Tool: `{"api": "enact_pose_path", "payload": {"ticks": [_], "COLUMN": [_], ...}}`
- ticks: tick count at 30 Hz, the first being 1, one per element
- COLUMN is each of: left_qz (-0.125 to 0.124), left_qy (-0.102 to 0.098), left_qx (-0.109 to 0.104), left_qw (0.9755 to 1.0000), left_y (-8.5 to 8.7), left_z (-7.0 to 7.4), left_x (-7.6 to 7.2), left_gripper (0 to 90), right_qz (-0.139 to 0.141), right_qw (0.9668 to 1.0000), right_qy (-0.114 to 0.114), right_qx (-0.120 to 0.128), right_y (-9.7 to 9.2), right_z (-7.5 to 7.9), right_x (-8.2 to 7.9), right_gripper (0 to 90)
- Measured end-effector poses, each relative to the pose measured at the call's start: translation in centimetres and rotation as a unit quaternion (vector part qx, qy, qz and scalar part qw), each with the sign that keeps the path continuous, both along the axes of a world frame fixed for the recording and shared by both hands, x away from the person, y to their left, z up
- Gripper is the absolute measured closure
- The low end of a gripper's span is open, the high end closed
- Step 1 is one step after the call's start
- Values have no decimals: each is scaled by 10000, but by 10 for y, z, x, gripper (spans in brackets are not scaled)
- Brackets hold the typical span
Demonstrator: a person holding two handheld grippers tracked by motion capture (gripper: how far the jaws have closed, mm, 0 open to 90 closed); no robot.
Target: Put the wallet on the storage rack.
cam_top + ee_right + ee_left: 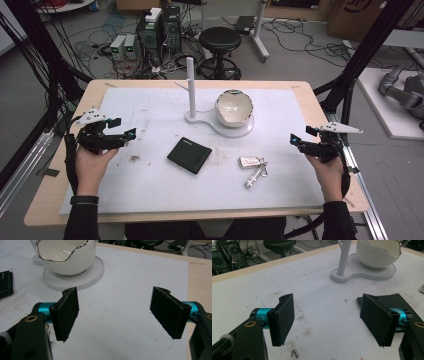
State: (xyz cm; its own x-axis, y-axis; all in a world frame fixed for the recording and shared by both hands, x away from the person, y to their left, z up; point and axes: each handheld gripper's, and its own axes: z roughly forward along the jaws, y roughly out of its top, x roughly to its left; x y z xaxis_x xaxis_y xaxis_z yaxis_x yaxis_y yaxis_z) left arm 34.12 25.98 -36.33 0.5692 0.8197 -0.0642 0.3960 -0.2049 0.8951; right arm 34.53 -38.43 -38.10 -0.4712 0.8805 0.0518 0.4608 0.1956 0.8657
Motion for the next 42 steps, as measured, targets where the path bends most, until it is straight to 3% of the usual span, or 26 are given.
{"api": "enact_pose_path", "payload": {"ticks": [5, 13, 19, 25, 27, 28, 32, 35, 36, 38, 39, 40, 42], "left_qz": [-14, -235, -457, -725, -822, -917, -974, -1034, -1034, -988, -986, -986, -929], "left_qy": [95, 196, 399, 609, 698, 820, 998, 1418, 1418, 1622, 1848, 1848, 2048], "left_qx": [2, 0, -74, 119, 157, 198, 277, 185, 185, 213, 183, 183, 116], "left_qw": [10000, 9995, 9981, 9954, 9940, 9922, 9898, 9843, 9843, 9816, 9777, 9777, 9743], "left_y": [-1, -16, -35, -60, -67, -75, -83, -90, -90, -94, -96, -96, -99], "left_z": [-3, 0, 0, -5, -8, -12, -21, -33, -33, -37, -41, -41, -45], "left_x": [2, 2, 3, 7, 8, 10, 13, 19, 19, 21, 24, 24, 27], "left_gripper": [273, 273, 273, 274, 279, 282, 288, 323, 329, 330, 371, 381, 384], "right_qz": [-8, 30, 13, -1, -1, 15, 67, 65, 73, 72, 71, 71, 72], "right_qw": [10000, 10000, 10000, 10000, 10000, 10000, 9999, 9999, 9999, 9999, 9999, 9999, 9999], "right_qy": [0, 11, -13, 18, 17, 42, 31, 46, 37, 38, 30, 30, 35], "right_qx": [6, -81, -56, -64, -53, -53, -72, -70, -85, -84, -90, -90, -102], "right_y": [-1, 1, -1, -2, -2, -2, -1, 0, 0, 0, 0, 0, 1], "right_z": [0, 2, 5, 4, 3, 3, 3, 3, 3, 3, 3, 3, 3], "right_x": [1, 1, -1, 0, 0, 0, -1, -1, -1, -1, -1, -1, -1], "right_gripper": [238, 242, 244, 246, 246, 249, 253, 253, 253, 253, 254, 254, 254]}}
